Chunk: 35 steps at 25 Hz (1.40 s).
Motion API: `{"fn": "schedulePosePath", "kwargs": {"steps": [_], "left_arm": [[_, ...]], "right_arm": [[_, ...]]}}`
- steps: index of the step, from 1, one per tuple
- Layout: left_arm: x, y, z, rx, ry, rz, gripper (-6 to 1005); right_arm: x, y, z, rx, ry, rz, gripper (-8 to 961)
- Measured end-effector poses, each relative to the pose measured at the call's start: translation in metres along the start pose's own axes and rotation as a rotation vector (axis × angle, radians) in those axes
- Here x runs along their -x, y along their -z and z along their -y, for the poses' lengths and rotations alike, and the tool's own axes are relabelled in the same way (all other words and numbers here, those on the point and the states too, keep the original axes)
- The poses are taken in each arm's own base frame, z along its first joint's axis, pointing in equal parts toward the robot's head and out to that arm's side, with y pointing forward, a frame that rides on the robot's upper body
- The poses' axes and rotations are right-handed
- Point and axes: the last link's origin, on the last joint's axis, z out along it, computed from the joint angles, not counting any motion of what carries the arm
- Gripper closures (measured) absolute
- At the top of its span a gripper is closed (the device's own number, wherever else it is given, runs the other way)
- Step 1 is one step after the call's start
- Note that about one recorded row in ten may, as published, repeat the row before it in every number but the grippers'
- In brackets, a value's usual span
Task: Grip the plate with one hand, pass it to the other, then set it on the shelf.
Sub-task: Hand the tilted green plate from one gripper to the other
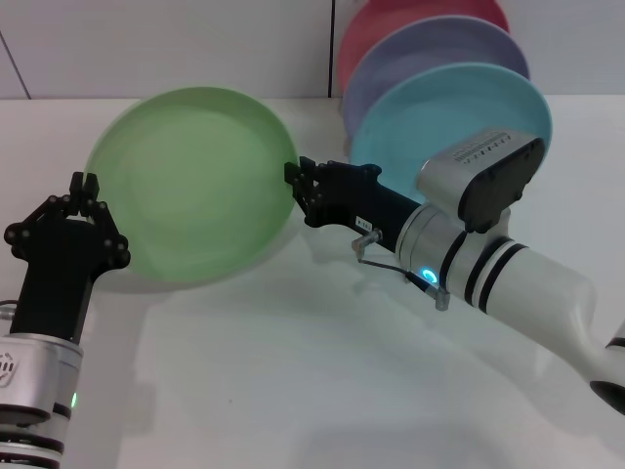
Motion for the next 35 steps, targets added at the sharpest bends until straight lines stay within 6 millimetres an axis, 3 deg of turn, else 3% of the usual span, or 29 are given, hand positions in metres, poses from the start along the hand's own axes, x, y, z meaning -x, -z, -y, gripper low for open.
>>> {"fn": "schedulePosePath", "kwargs": {"steps": [35], "left_arm": [[0.0015, -0.0003, 0.0011, 0.004, 0.000, 0.004, 965]], "right_arm": [[0.0023, -0.0031, 0.0010, -0.007, -0.004, -0.004, 904]]}}
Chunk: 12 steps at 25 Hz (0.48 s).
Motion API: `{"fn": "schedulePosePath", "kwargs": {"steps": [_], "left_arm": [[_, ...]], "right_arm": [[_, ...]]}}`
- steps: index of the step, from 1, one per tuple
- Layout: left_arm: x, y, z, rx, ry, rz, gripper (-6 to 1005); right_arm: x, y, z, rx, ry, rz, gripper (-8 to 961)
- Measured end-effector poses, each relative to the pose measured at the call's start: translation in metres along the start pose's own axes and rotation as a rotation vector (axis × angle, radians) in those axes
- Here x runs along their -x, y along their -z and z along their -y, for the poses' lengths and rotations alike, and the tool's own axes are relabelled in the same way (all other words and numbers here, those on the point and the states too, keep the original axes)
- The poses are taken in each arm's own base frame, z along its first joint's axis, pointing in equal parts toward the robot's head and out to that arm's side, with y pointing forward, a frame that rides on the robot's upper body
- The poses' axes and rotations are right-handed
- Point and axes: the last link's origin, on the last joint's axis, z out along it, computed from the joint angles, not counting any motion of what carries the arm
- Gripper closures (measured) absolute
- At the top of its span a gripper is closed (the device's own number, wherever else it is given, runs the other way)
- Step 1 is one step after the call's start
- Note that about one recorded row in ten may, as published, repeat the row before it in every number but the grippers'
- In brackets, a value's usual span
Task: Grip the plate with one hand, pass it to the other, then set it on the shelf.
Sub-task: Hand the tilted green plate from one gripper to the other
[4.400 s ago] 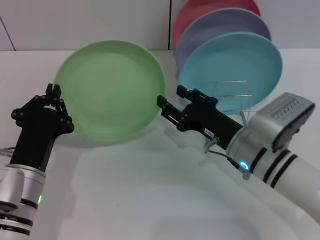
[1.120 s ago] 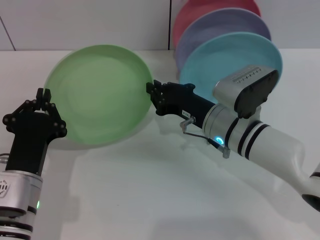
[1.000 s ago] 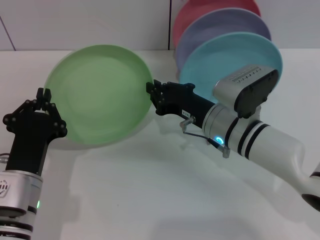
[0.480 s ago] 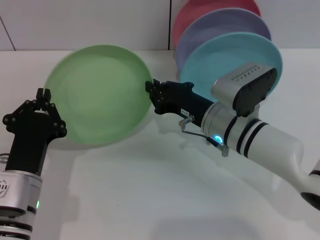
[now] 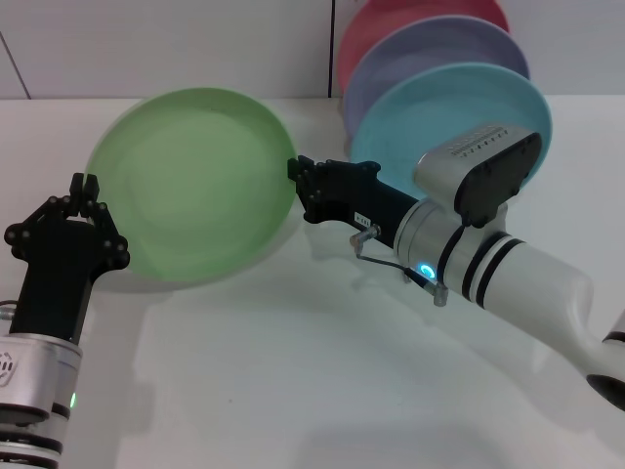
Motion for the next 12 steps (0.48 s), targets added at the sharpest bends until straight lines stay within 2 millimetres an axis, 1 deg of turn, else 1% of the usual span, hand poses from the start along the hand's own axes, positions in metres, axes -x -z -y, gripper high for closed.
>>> {"fn": "schedulePosePath", "kwargs": {"steps": [12], "left_arm": [[0.0004, 0.0002, -0.0002, 0.004, -0.002, 0.001, 964]], "right_arm": [[-0.0003, -0.0010, -0.0033, 0.012, 0.006, -0.004, 917]]}}
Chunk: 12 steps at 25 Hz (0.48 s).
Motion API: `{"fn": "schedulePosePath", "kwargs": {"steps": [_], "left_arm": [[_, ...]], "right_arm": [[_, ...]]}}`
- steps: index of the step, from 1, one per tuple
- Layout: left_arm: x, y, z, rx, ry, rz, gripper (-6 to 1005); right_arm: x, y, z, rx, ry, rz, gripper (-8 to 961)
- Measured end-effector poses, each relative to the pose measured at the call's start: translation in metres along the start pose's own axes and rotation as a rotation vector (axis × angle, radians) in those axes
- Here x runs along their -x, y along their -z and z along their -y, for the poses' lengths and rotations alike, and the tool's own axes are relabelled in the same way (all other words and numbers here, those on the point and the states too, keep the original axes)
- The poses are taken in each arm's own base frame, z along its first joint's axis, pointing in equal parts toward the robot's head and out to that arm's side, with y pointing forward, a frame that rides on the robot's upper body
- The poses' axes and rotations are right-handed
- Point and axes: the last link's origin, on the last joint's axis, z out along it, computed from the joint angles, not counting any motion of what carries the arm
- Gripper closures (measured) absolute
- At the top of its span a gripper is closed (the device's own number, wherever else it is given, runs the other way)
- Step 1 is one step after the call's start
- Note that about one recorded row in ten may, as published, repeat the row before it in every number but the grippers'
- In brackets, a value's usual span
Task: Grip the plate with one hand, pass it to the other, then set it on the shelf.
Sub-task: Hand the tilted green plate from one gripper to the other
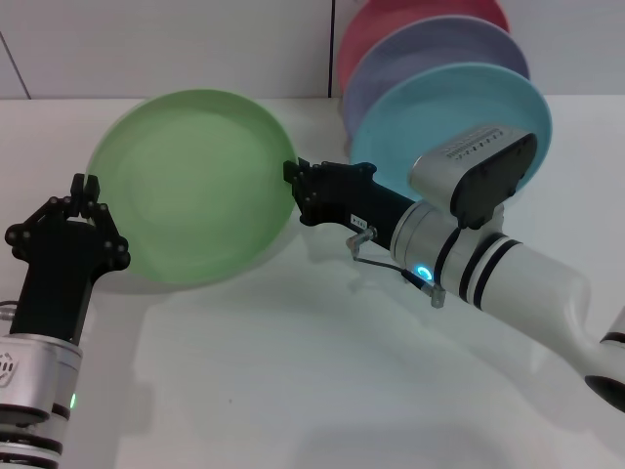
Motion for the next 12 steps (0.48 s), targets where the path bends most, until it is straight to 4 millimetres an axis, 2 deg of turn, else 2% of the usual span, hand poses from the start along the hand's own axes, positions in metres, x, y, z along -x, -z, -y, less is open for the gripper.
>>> {"fn": "schedulePosePath", "kwargs": {"steps": [12], "left_arm": [[0.0002, 0.0015, -0.0015, 0.008, 0.001, 0.001, 960]], "right_arm": [[0.0003, -0.0002, -0.0002, 0.000, 0.005, 0.001, 926]]}}
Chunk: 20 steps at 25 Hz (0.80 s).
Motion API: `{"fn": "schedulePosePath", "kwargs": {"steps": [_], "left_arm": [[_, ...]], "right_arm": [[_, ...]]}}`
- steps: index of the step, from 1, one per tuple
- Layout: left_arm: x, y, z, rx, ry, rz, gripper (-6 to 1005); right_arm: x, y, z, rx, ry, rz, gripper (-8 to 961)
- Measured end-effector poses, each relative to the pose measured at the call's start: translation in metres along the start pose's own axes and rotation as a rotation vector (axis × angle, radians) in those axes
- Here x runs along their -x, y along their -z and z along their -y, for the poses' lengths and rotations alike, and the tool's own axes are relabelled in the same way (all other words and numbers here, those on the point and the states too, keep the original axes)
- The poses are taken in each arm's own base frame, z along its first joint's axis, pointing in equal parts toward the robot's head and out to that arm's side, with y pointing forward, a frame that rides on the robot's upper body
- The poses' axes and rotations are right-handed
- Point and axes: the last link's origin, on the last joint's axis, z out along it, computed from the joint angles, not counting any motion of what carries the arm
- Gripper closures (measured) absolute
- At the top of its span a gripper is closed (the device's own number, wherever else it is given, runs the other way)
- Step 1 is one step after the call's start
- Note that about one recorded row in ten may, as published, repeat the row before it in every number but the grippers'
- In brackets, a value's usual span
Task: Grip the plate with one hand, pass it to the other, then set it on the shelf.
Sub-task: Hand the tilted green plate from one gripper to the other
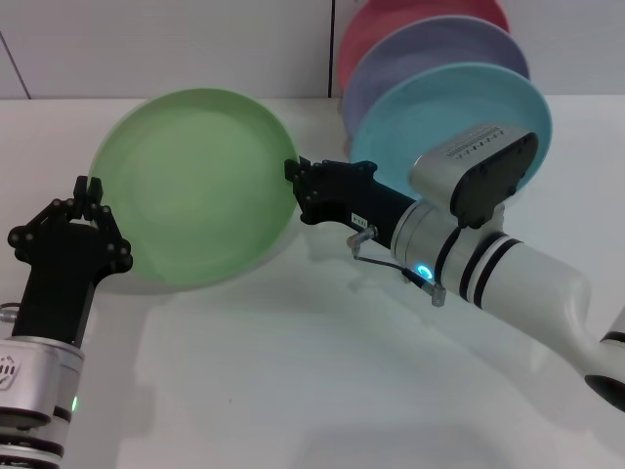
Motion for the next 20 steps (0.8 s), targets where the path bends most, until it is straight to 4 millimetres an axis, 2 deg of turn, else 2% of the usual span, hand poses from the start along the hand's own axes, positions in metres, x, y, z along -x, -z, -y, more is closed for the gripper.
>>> {"fn": "schedulePosePath", "kwargs": {"steps": [20], "left_arm": [[-0.0007, -0.0002, -0.0028, 0.019, 0.017, -0.005, 871]], "right_arm": [[0.0012, -0.0014, 0.0030, -0.011, 0.003, -0.003, 934]]}}
